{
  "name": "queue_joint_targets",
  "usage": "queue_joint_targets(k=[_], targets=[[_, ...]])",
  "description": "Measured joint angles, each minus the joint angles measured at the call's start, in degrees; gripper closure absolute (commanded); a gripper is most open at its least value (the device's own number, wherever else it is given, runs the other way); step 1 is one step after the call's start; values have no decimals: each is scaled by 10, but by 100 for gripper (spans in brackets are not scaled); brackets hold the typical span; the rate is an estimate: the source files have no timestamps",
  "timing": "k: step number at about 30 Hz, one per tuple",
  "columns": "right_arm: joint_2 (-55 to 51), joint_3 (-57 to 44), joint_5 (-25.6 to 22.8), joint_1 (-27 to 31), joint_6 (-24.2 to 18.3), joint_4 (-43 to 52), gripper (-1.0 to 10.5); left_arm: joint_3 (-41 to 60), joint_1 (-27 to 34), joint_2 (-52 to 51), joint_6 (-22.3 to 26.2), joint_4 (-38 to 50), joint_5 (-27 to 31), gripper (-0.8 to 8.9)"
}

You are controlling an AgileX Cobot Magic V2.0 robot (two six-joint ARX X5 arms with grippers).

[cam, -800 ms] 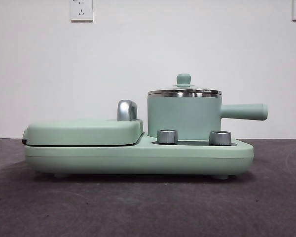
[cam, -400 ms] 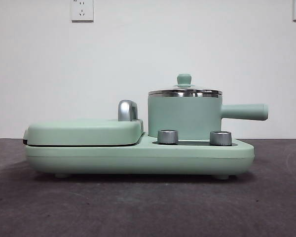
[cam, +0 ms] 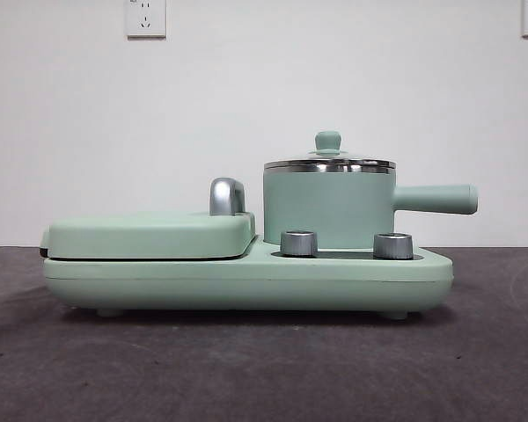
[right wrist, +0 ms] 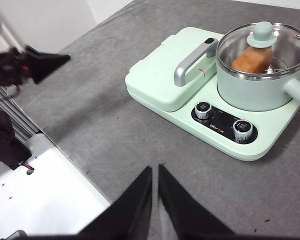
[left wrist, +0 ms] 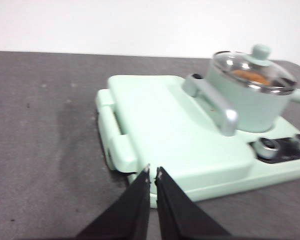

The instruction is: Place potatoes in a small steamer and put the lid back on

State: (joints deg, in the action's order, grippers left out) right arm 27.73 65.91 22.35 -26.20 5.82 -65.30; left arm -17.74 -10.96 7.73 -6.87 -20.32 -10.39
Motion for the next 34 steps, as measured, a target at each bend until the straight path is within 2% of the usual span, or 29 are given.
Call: queue_joint_targets(k=[6,9,12,23,34], targets=[[0,0,0,0,0,0,930,114,20,-53,11,52,3,792],[0,0,0,0,0,0,929,133,28,-60,16,57,33,790],[0,0,0,0,0,0,929,143,37,-65,18,60,62,790],[0,0,0,0,0,0,929,148,74,-74,18,71,102,790],[0,0,0,0,0,0,930,152,97,-74,18,83,105,790]])
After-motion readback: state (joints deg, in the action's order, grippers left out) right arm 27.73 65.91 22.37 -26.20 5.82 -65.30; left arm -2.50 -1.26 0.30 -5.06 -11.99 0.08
